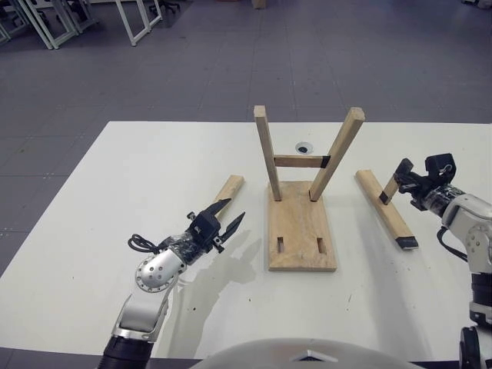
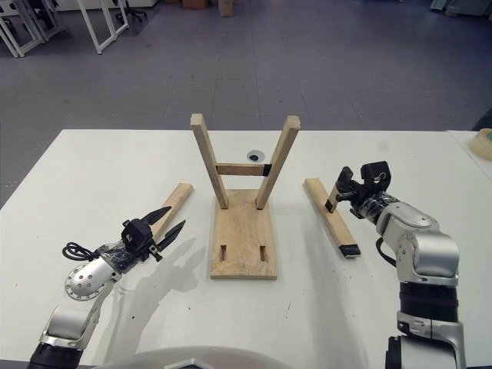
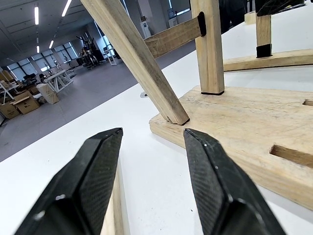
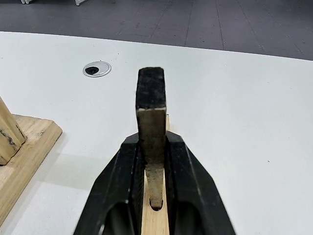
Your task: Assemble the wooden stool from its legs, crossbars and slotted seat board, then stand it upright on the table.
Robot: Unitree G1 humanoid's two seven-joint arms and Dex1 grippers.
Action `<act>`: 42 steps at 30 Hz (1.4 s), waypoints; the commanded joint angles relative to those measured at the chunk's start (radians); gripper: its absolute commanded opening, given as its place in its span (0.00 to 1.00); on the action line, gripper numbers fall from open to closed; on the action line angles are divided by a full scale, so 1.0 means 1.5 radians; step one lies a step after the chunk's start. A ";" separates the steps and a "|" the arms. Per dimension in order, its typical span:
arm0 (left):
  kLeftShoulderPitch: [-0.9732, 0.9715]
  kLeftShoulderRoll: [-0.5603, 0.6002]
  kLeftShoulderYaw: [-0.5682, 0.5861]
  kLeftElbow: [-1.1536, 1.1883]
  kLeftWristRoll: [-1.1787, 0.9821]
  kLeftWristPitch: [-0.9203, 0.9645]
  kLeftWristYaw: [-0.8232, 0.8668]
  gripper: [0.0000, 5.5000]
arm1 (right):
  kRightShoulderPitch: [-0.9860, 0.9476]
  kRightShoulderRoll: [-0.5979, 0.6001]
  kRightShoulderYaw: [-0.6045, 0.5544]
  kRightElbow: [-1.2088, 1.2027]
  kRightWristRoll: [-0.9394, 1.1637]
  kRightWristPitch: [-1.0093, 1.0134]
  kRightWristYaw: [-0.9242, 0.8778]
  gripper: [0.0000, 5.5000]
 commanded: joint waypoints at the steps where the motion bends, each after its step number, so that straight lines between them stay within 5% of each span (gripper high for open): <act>1: 0.010 0.001 0.005 0.003 0.005 0.001 0.006 0.42 | -0.052 -0.008 -0.015 -0.023 0.003 0.030 -0.012 0.26; 6: 0.008 -0.003 0.009 0.010 0.003 -0.004 0.008 0.42 | -0.173 0.039 -0.052 -0.069 0.023 0.061 -0.094 0.33; 11: -0.003 -0.005 0.010 0.013 0.008 0.001 0.014 0.42 | -0.282 0.147 -0.024 -0.036 -0.015 -0.070 -0.164 0.33; 22: -0.002 -0.010 0.011 0.021 0.005 0.010 0.018 0.42 | -0.164 0.183 0.005 0.217 -0.091 -0.188 -0.142 0.33; 35: 0.007 -0.013 0.012 0.024 0.009 -0.004 0.024 0.42 | -0.246 0.177 -0.090 -0.048 0.042 -0.160 -0.147 0.33; 42: 0.021 -0.009 0.011 0.019 0.007 -0.005 0.022 0.42 | -0.098 0.123 -0.188 -0.092 0.067 -0.126 -0.136 0.33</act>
